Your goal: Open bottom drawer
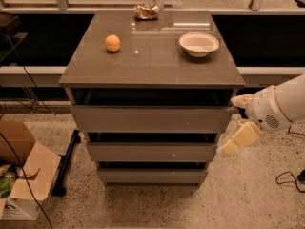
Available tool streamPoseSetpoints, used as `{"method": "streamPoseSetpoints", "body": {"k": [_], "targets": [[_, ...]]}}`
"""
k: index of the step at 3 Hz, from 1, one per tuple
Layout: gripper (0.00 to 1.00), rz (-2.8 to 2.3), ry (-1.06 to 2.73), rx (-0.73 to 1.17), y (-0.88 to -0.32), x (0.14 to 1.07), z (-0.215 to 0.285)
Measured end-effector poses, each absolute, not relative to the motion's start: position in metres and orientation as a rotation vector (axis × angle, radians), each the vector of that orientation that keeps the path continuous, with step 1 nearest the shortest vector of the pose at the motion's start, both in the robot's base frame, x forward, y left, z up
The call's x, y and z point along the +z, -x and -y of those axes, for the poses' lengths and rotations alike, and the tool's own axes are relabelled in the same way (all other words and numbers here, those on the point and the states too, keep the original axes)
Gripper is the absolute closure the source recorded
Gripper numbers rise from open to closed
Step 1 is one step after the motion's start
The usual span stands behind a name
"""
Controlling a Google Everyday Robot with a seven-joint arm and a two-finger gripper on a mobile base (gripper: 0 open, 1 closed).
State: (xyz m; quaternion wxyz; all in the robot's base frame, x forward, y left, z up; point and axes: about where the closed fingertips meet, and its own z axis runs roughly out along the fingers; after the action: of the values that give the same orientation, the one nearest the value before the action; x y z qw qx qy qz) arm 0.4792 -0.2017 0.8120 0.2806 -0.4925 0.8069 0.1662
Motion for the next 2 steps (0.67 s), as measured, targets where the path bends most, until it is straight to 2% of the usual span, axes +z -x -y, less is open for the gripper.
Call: {"method": "streamPoseSetpoints", "body": {"k": [2], "targets": [[0.00,-2.196,1.169,0.400,-0.479,0.780,0.195]]}}
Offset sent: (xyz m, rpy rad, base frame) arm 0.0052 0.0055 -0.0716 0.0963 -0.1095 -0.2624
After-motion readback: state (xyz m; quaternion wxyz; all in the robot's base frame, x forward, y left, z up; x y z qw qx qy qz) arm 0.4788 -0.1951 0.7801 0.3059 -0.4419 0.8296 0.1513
